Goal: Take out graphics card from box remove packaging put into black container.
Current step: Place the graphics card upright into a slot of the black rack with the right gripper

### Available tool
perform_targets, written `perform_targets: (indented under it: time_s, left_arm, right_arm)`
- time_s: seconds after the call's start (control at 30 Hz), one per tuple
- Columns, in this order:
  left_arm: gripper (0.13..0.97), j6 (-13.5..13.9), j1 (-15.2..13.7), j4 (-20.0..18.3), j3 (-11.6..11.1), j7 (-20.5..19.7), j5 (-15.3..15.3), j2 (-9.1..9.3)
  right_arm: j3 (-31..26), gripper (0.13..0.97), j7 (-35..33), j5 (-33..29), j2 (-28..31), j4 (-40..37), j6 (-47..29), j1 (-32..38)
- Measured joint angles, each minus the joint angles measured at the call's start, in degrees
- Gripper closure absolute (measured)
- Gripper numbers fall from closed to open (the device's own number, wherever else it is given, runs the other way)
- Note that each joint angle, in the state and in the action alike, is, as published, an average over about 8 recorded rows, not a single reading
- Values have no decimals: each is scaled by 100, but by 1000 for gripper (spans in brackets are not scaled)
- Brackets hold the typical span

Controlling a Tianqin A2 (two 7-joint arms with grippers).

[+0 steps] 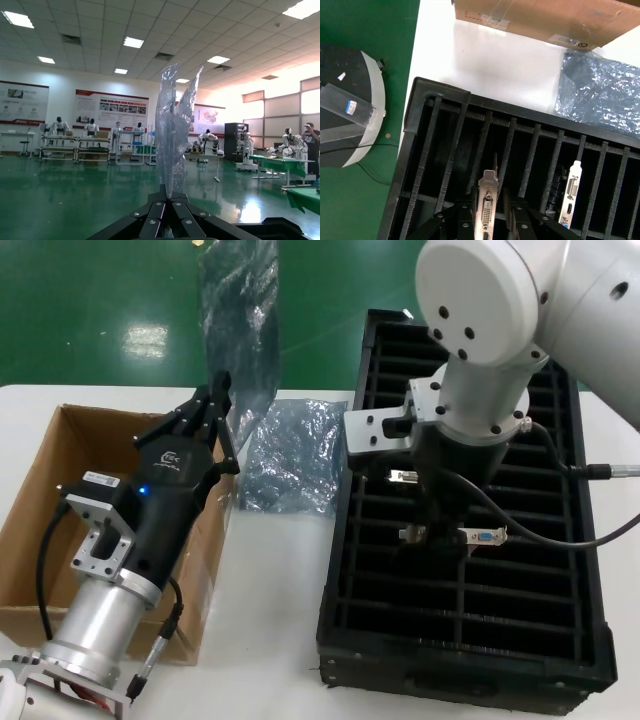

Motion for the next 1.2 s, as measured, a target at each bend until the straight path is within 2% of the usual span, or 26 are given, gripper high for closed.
perform_targets:
  time_s: [0.27,0.53,0.67,0.93,0.97,1.2]
  left_arm:
    - [957,16,6,8,-31,25,-11,-10]
    - [957,29,22,-14,-60,21,-27,-28]
    - [957,31,30,-23,-69,22,-30,-33]
    - [957,0,47,-65,-58,-45,-26,-62]
    - [957,-11,51,-75,-50,-69,-23,-68]
    - [957,-103,99,-195,35,-259,10,-107]
  right_arm:
    - [1,799,-100,-164,-139,-151,0,34]
    - [160,647,-171,-503,-259,-218,47,28]
    - [292,647,-199,-700,-326,-265,111,7]
    - [543,439,-53,-1145,-352,-197,206,-38]
    - [575,439,-7,-1207,-337,-153,208,-50]
    - [847,301,364,-1573,-189,233,246,-248]
